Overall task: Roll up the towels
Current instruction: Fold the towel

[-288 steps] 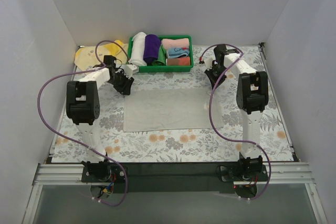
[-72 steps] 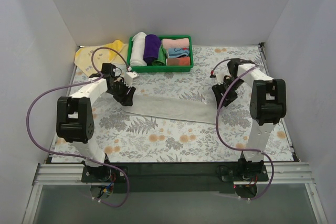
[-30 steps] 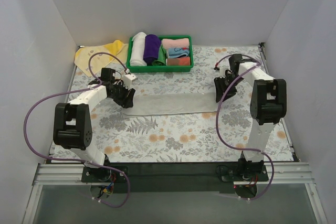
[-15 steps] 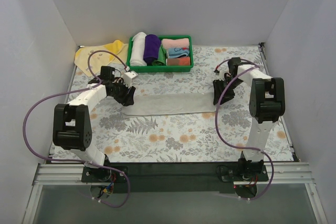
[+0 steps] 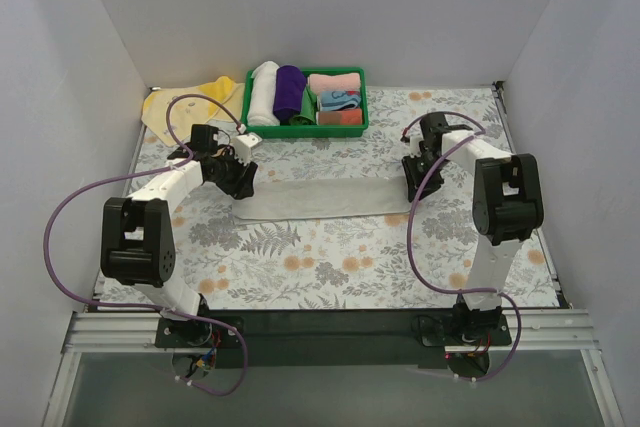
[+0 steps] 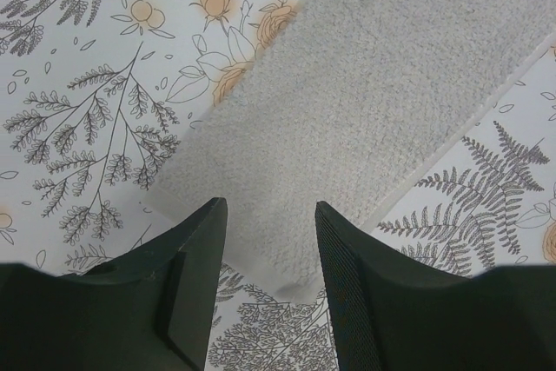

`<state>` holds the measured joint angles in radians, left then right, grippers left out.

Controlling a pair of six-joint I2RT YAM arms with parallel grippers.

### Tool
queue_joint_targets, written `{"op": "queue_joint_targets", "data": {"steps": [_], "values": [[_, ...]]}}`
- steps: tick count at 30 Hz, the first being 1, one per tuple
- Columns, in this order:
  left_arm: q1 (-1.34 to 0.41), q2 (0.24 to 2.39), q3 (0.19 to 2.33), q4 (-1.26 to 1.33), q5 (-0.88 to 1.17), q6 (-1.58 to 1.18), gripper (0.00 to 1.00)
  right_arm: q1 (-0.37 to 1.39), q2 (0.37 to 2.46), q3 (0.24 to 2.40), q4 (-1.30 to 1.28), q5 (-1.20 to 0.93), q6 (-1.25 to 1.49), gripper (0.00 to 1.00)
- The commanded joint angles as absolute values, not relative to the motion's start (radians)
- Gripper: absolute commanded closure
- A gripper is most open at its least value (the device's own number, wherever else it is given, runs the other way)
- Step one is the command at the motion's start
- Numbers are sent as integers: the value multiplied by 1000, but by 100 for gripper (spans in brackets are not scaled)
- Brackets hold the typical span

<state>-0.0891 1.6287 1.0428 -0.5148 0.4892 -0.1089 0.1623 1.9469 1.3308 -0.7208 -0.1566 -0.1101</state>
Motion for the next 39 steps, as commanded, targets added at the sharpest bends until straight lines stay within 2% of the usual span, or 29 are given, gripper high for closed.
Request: {"op": "queue_joint_targets", "data": {"steps": [1,3,4,6,9,12,15,23,28,39], "values": [[-94,1588,1045,-492,463,-110,57,216,2055,1238,-664,-91,-100,67],[-95,1591,1045,-492,454,-110,57,227,2068,1230,-664,-95,-101,68],[-95,1591,1045,-492,446,-112,57,230,2071,1229,-663,-101,-103,74],[-95,1594,1048,-491,440,-112,57,238,2072,1223,-667,-142,-113,78],[-94,1598,1049,-489,437,-112,57,277,2063,1194,-670,-163,-130,78],[-95,1606,1052,-488,431,-112,57,331,2043,1154,-650,-109,-132,83],[-95,1609,1055,-486,425,-117,57,338,2049,1158,-649,-54,-130,99],[-94,1572,1037,-509,468,-115,57,216,1945,1178,-702,-31,-233,99],[-94,1560,1026,-517,491,-117,57,133,1904,1268,-790,-49,-294,99],[-95,1591,1042,-520,509,-121,56,169,1793,1368,-931,-317,-287,99]]}}
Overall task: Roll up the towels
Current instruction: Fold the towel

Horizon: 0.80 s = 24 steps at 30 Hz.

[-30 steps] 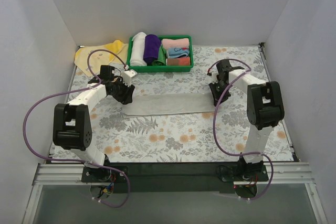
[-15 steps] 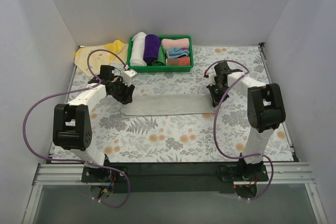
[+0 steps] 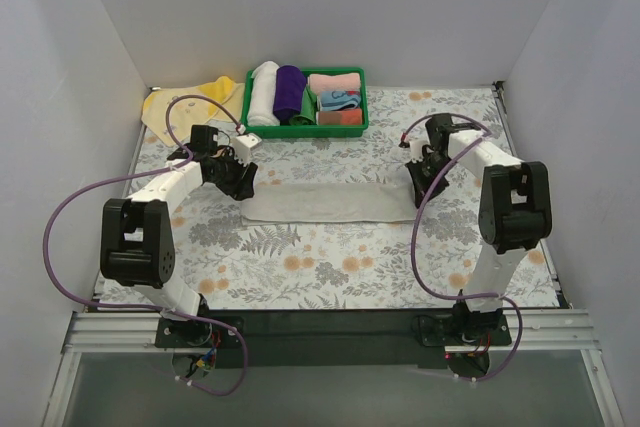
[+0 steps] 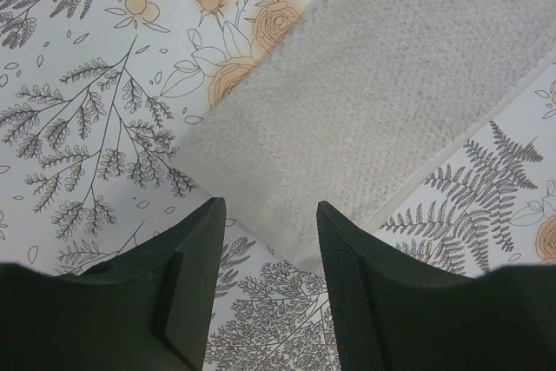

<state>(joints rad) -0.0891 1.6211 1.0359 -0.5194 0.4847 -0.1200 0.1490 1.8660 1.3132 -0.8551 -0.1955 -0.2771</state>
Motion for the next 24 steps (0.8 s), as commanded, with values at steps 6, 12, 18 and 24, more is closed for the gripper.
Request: {"op": "queue_joint_targets", "data": {"steps": [6,12,18,24], "values": [[-95,1592,1042,-520,502,-118,57,219,1769,1417,-956,-417,-250,99],[-91,1598,1040,-518,497,-143,57,282,1812,1494,-963,-520,-198,99],[-64,1609,1049,-520,546,-186,57,353,1919,1624,-956,-607,-143,99],[-55,1601,1043,-523,552,-196,57,426,2026,1722,-953,-656,-130,99]]}}
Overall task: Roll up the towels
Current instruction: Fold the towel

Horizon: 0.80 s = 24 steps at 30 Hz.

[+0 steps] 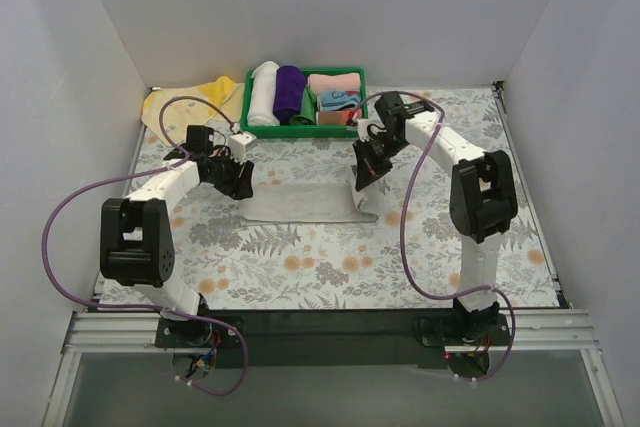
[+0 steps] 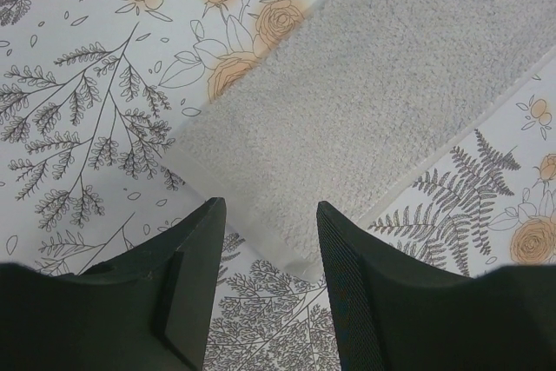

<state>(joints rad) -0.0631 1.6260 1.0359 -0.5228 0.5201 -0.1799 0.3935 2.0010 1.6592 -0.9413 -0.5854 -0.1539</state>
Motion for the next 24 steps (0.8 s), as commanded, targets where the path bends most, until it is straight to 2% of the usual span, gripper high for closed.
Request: {"op": "queue_joint_targets", "data": {"steps": [1,11,24], "values": [[-54,1600,1042,-523,552,-199,57,436,2051,1735,-950,-663,-127,99],[-44,1606,1031,-529,546,-196,57,508,2183,1856,-922,-718,-83,99],[-40,1612,1017,-525,538,-179,57,554,2287,1911,-876,-710,-34,99]]}}
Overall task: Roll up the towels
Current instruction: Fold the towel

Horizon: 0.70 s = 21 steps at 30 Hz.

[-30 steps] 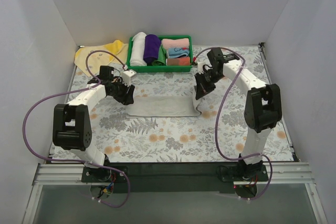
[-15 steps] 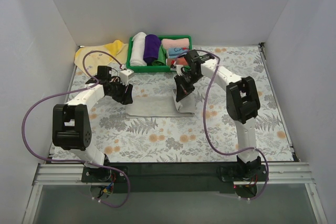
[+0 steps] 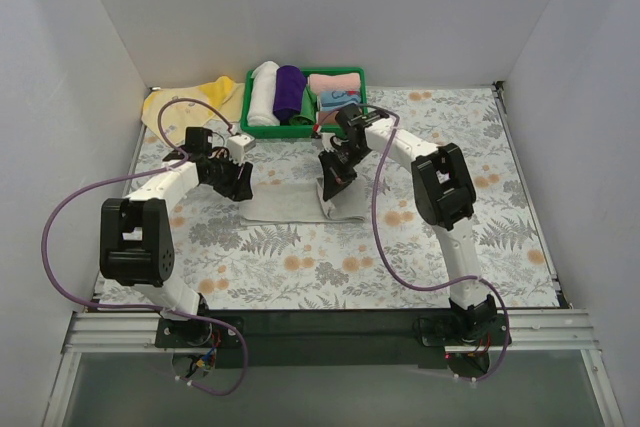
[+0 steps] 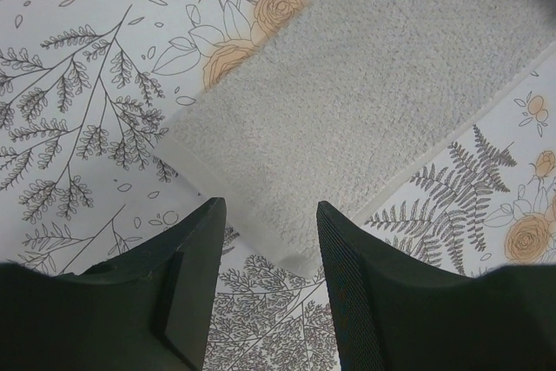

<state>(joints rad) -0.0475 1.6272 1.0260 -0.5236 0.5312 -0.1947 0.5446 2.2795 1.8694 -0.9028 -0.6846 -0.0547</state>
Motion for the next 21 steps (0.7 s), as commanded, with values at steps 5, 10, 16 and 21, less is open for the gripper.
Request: {"op": "queue_joint_targets", "data": {"steps": [5,10,16,21], "values": [[-38,1618,1011,-526,534,-175,57,565,2315,1924,-865,-706,-20,99],[-38,1629,1014,-526,534,-172,56,569,2330,1927,-862,-718,-17,99],[-37,1637,1022,-529,537,-167,56,575,2335,1916,-857,-741,-17,92],[-37,1632,1038,-545,541,-156,56,575,2290,1924,-857,-804,-21,68]]}}
